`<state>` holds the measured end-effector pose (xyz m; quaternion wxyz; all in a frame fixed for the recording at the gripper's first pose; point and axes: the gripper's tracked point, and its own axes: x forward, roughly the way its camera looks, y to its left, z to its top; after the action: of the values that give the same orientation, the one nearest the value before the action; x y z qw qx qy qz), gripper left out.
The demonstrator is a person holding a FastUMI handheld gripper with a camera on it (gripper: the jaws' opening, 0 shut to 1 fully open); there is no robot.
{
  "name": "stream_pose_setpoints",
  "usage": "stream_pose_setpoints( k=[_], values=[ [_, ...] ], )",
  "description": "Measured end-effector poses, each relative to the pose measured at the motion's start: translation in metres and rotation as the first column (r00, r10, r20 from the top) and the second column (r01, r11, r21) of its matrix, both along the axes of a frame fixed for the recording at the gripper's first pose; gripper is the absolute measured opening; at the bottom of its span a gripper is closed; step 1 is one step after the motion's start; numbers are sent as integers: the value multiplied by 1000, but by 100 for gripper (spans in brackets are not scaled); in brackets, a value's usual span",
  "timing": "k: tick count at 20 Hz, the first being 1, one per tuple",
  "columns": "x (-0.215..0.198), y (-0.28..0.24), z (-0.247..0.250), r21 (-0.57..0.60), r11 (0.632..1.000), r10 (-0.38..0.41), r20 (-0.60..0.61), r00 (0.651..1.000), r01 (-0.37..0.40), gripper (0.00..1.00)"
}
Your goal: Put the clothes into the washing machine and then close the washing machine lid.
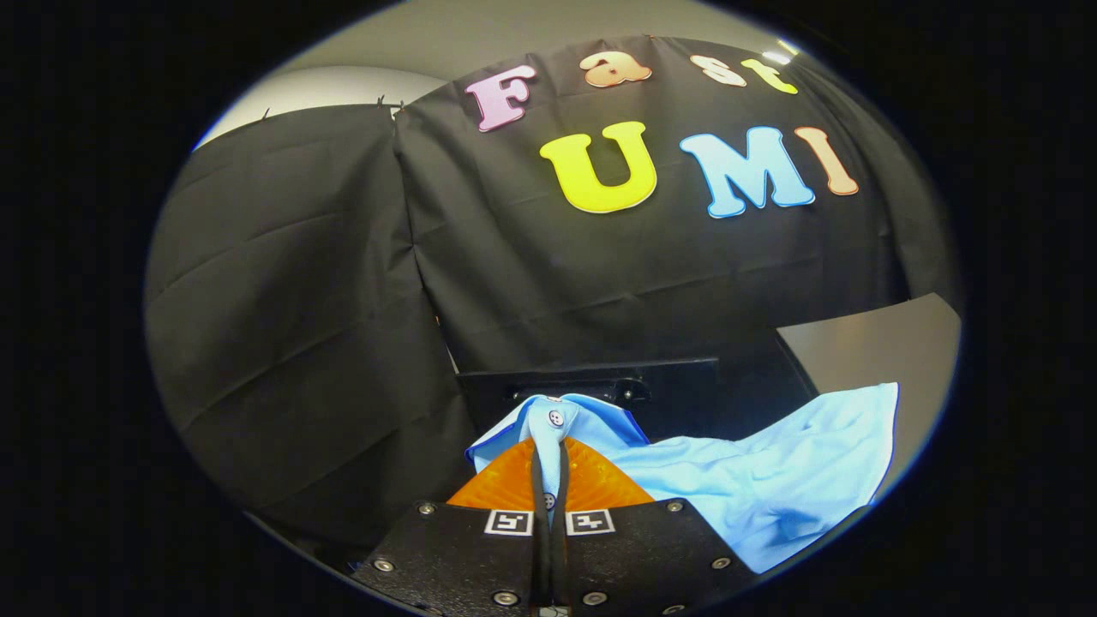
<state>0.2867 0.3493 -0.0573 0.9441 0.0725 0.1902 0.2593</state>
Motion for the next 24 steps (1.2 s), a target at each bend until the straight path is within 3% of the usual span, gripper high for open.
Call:
stream_pose_setpoints(
  k=[11,20,24],
  values=[
    [-4,51,-97,-89,996,3,-127,992,-14,0],
    [8,51,-168,-189,981,-75,-193,978,38,0],
    [10,47,-197,-241,969,-120,-237,964,62,5]
  ],
)
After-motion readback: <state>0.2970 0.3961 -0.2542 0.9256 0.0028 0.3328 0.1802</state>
